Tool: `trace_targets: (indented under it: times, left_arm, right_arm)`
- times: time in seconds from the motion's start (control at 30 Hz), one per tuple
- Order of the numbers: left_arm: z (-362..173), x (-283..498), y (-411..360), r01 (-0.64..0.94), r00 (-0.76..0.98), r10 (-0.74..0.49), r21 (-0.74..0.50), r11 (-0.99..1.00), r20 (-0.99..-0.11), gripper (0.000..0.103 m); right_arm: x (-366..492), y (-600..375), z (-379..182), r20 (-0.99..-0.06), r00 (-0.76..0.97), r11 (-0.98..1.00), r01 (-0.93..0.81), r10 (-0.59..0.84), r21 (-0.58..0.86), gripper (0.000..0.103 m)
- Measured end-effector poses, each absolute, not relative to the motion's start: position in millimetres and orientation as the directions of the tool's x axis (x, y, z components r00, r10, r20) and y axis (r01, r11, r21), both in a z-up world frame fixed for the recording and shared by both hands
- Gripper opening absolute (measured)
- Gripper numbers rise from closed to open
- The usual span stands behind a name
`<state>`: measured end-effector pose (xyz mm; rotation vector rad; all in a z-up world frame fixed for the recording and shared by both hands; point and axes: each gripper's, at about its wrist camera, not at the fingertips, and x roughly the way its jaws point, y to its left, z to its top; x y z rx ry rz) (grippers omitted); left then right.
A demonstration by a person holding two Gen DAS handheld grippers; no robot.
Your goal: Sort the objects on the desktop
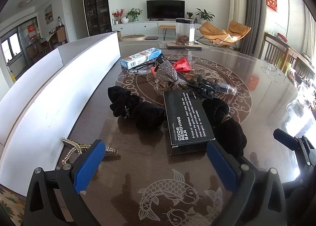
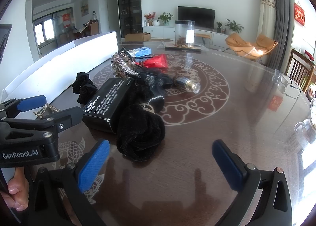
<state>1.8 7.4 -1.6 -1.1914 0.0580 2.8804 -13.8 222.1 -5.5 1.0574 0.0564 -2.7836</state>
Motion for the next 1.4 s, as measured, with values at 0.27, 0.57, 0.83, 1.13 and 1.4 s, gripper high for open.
trace_targets:
  times: [0.27,0.57,0.83,1.13,1.4]
  left_arm:
    - [-2,1,-1,-0.009,-0.701,0.011,-0.007,-1.0,-0.713,0.103]
    - [0,2,-7,0.004,-0.705,0.027,-0.042,-0.999,-0.709,0.103]
    - [-3,-3,-15,0.037,-0.686,0.032,-0.078,-0.996,-0.726,0.103]
    - [-5,-3,-15,0.044,-0.682,0.025,-0.074,-0.996,-0.731,0.103]
    - [-5,-4,-13,0.035,-0.68,0.03,-0.073,-0.997,-0.732,0.103]
  right_arm:
    - [-14,224,-5,-0.659,-0.739,-0.987,0.158,-0.141,0.033,0.103]
    - [-18,220,-9,-0.672,-0.733,-0.986,0.165,-0.111,-0.017,0.103]
    - [-25,223,-14,-0.708,-0.693,-0.985,0.172,-0.137,0.022,0.103]
    - [-22,212,-16,-0.726,-0.678,-0.977,0.208,-0.113,-0.042,0.103]
    - [-23,214,-15,-0.729,-0.674,-0.979,0.204,-0.121,-0.027,0.103]
